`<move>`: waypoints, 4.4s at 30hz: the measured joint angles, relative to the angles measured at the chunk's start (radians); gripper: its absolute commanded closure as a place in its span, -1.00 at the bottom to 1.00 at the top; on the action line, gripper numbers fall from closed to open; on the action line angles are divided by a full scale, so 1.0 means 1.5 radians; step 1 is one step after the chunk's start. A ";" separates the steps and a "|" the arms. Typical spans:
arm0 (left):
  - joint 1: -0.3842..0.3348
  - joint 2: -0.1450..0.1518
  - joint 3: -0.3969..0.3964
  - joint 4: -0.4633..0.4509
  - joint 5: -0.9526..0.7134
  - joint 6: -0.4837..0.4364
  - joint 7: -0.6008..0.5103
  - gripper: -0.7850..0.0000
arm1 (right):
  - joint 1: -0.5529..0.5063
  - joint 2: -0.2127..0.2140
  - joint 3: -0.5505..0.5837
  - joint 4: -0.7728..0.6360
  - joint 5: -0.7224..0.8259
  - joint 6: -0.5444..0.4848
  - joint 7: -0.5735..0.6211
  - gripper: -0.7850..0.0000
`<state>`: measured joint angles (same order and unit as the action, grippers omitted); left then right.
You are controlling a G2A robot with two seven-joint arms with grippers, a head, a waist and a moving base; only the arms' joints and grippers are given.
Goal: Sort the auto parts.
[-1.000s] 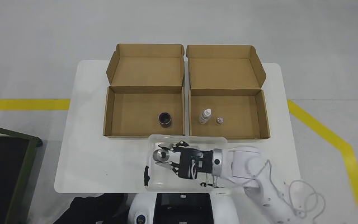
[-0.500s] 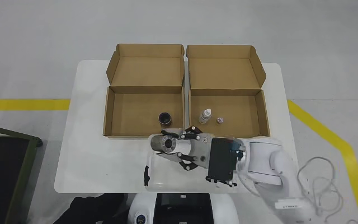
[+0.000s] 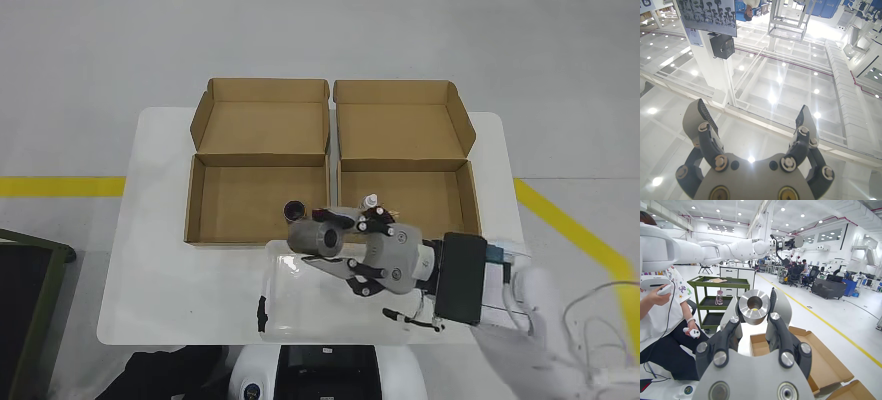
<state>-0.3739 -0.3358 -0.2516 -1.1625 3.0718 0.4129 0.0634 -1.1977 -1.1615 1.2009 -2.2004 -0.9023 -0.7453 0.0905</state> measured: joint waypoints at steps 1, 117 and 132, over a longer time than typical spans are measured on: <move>0.000 0.000 0.000 0.000 0.000 0.000 0.000 -1.00 | -0.001 0.000 0.006 -0.003 0.001 0.001 -0.002 1.00; 0.000 0.000 0.000 0.000 0.000 0.000 0.000 -1.00 | 0.394 -0.221 -0.450 0.658 -0.192 0.175 0.262 0.80; 0.000 0.000 0.000 0.000 0.000 0.000 0.000 -1.00 | 0.387 -0.220 -0.410 0.628 -0.219 0.159 0.267 0.97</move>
<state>-0.3739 -0.3358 -0.2516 -1.1625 3.0718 0.4129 0.0634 -0.6177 -1.4915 0.5864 -1.2583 -1.2303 -0.5069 0.4904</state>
